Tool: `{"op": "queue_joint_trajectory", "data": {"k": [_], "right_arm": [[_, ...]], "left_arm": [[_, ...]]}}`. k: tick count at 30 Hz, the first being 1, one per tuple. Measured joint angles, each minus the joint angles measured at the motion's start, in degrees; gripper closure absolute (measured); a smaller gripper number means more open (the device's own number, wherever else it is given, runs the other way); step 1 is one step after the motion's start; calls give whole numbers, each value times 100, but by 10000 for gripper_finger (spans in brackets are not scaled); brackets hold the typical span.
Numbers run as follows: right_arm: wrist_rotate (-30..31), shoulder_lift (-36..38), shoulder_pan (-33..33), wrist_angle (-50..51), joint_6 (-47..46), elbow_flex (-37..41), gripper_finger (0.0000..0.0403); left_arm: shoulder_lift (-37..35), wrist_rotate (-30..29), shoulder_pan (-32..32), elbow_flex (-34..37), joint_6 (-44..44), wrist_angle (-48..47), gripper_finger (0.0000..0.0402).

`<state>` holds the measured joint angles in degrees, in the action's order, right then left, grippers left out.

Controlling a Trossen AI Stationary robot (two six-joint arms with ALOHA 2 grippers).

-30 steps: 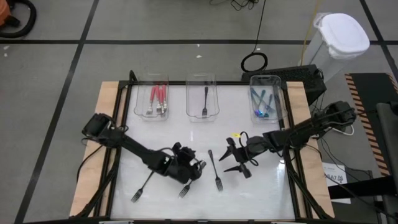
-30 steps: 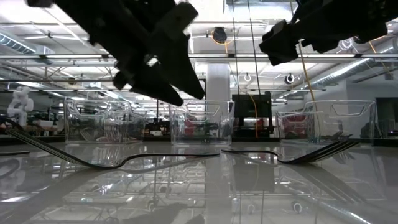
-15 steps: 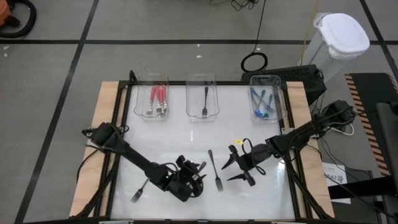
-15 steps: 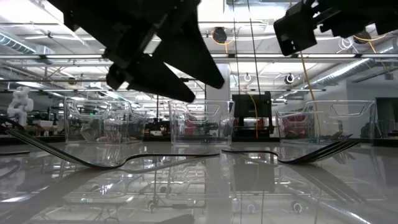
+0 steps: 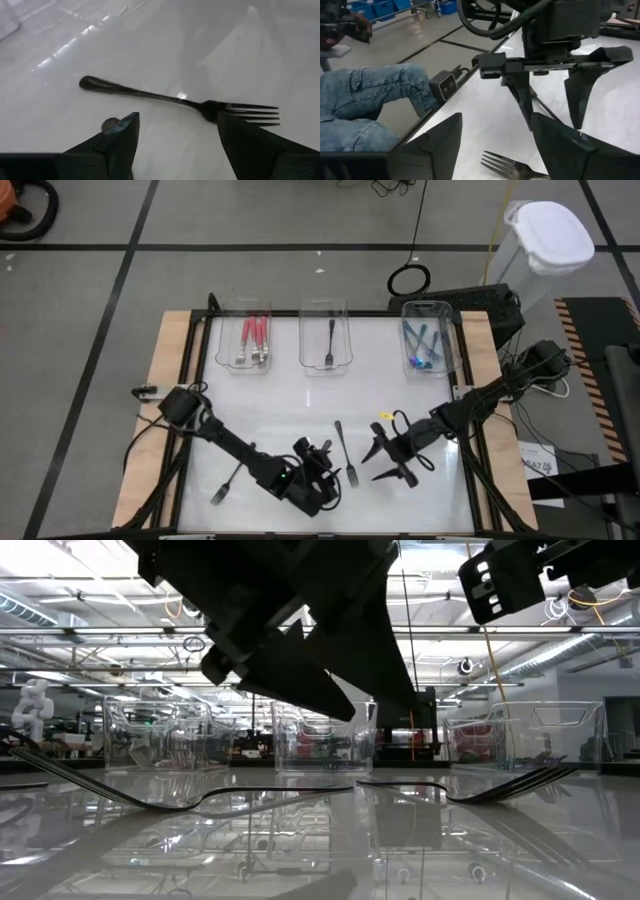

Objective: Sort silverware by color (type)
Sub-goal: Put the black fork into the middle transparent bin

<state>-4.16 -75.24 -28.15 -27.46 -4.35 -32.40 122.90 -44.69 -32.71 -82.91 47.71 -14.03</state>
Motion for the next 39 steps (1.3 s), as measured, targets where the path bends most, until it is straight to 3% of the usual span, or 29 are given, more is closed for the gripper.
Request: {"op": "queue_joint_trajectory", "data": {"k": [9,16,22,27,32,39], "right_arm": [[6,0,-180,-8,-126,0,167],[11,0,-202,123,-211,0,167],[11,0,-202,160,-250,0,167],[11,0,-202,160,-250,0,167],[10,0,-202,160,-250,0,167],[9,0,-202,160,-301,0,167]], "left_arm": [[54,306,-162,-228,1210,-1703,137],[58,950,-174,-237,1590,-2028,137],[56,1210,-140,-234,2506,-2534,137],[38,1484,-139,-178,2696,-2583,146],[51,1495,-198,-173,2502,-2528,202],[54,1618,-232,-173,2293,-2484,332]]}}
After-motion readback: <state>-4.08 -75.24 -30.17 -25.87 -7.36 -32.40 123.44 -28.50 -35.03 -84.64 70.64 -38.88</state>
